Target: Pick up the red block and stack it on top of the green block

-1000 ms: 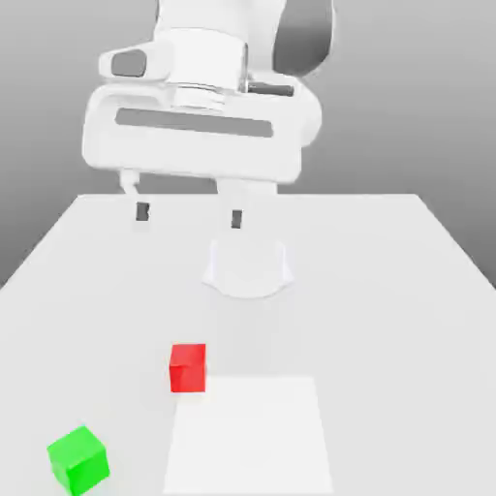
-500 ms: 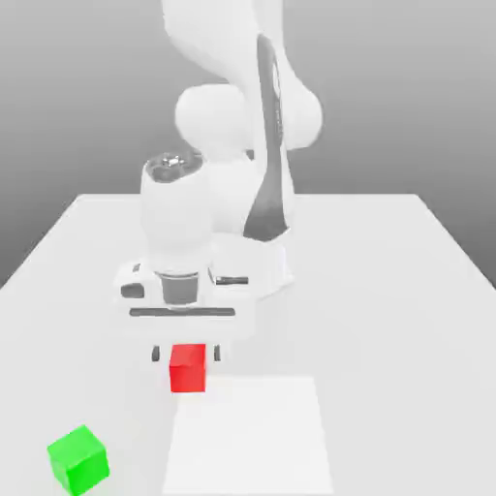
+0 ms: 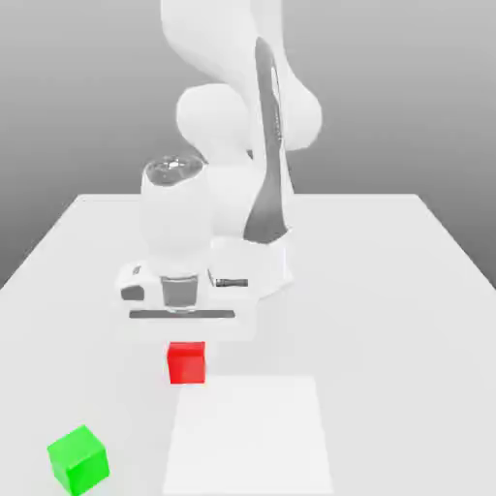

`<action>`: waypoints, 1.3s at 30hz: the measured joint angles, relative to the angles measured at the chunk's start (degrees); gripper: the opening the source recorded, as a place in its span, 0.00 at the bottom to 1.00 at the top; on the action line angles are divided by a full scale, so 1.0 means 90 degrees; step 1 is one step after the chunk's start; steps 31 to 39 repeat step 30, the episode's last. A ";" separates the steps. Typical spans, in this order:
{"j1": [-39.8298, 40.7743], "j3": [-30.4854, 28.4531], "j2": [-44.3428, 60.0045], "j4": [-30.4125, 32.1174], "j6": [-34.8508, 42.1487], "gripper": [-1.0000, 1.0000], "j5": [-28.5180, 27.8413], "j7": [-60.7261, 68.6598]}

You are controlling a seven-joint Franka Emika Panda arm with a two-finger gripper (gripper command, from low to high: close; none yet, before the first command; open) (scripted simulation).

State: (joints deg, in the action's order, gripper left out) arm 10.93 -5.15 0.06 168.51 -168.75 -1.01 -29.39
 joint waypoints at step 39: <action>0.0362 -0.0437 0.2107 -0.3649 0.1614 1.00 0.0883 0.1958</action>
